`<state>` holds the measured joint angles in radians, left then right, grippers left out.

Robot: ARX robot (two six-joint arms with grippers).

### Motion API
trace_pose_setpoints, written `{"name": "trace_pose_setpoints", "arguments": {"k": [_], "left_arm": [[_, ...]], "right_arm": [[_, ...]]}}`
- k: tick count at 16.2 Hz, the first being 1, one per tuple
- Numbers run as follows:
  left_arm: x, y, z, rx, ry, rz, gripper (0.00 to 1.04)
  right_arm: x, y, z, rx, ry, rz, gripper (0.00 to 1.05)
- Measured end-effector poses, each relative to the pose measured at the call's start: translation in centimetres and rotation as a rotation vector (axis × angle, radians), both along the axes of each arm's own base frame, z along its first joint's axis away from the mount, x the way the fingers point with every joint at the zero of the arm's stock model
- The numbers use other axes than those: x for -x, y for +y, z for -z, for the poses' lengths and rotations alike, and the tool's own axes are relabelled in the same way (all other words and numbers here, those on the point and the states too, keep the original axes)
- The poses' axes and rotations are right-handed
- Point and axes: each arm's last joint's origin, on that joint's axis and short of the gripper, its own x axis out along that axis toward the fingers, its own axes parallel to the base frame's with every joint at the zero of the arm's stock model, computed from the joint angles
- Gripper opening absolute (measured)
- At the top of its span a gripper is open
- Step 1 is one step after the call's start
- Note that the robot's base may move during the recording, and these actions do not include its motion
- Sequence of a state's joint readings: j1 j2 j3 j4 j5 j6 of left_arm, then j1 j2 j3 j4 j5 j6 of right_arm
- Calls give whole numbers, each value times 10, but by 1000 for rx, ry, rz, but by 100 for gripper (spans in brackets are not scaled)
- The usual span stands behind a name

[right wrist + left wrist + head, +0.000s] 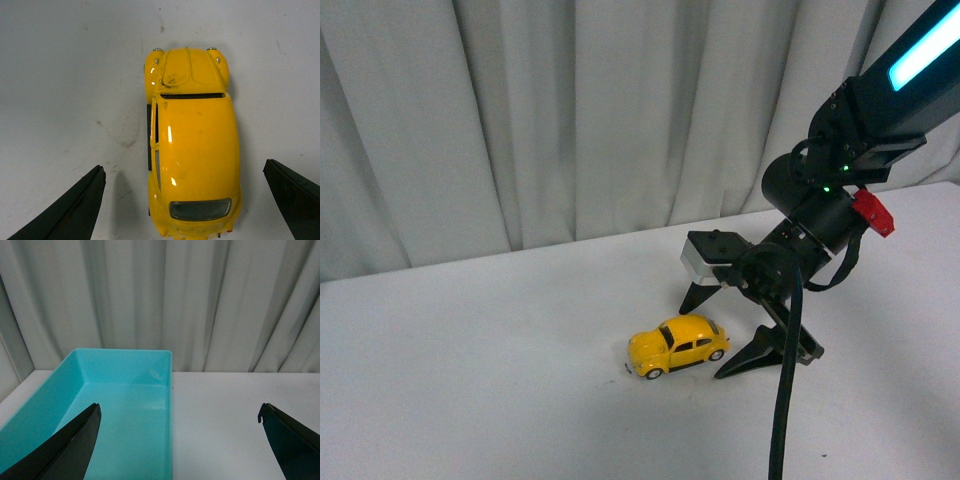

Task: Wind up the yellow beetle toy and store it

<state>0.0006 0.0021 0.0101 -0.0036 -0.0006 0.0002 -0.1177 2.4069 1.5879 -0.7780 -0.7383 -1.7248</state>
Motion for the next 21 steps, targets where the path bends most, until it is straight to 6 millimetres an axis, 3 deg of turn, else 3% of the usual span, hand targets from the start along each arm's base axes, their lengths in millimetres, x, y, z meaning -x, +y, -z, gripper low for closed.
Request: {"name": "trace_pose_setpoints", "arguments": {"k": [7, 13, 21], "left_arm": [[0, 0, 0, 0, 0, 0, 98], [0, 0, 0, 0, 0, 0, 98], [0, 0, 0, 0, 0, 0, 98]], "right_arm": [[-14, 22, -3, -7, -45, -35, 98], [-6, 25, 3, -11, -8, -21, 43], [-8, 22, 3, -18, -49, -2, 42]]}}
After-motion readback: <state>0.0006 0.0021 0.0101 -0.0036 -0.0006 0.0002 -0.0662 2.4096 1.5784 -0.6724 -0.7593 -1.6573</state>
